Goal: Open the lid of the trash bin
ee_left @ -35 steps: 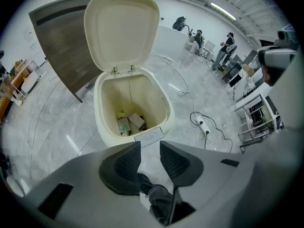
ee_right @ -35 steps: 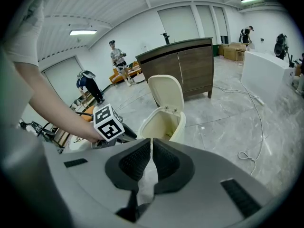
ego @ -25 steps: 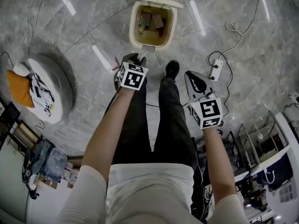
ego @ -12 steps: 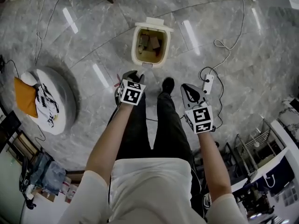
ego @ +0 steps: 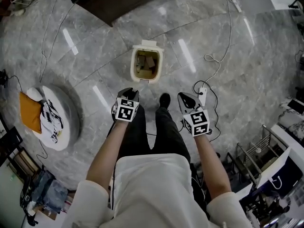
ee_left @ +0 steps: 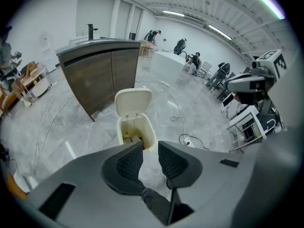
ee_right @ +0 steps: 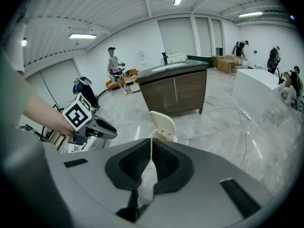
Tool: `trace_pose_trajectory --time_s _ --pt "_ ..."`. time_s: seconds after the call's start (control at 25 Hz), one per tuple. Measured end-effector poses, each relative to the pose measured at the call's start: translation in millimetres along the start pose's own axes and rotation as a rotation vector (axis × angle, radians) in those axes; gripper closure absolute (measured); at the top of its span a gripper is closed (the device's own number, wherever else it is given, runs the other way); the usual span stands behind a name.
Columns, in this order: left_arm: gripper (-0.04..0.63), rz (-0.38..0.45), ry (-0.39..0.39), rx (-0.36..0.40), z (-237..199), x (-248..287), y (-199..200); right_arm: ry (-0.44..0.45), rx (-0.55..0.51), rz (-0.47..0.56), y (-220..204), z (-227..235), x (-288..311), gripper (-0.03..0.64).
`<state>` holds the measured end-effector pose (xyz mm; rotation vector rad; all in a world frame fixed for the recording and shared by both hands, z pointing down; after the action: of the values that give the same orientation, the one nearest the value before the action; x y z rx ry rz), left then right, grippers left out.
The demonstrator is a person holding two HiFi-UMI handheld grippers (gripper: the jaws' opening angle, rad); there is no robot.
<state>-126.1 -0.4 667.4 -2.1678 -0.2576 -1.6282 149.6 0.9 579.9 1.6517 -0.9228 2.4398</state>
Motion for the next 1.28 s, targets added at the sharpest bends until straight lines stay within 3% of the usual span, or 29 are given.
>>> trace_pose_trajectory --time_s 0.68,1.28 --pt "0.505 0.17 0.003 0.0 18 -129 2 0.005 -0.03 0.083 25 -20 -66 0.584" --pt "0.538 0.36 0.024 0.039 33 -225 17 -0.031 -0.139 0.209 55 -23 -132 0.584"
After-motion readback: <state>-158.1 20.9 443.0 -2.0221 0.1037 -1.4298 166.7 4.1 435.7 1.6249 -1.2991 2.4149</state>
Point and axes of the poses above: the fingertips, and each gripper's own axes: x forward along the fingers, z to its right, y out of its top, the point moved 9 cm from there along -x, backward along the fingers, and after that the axes turned 11 degrees about -z, right-handed, at the moved point
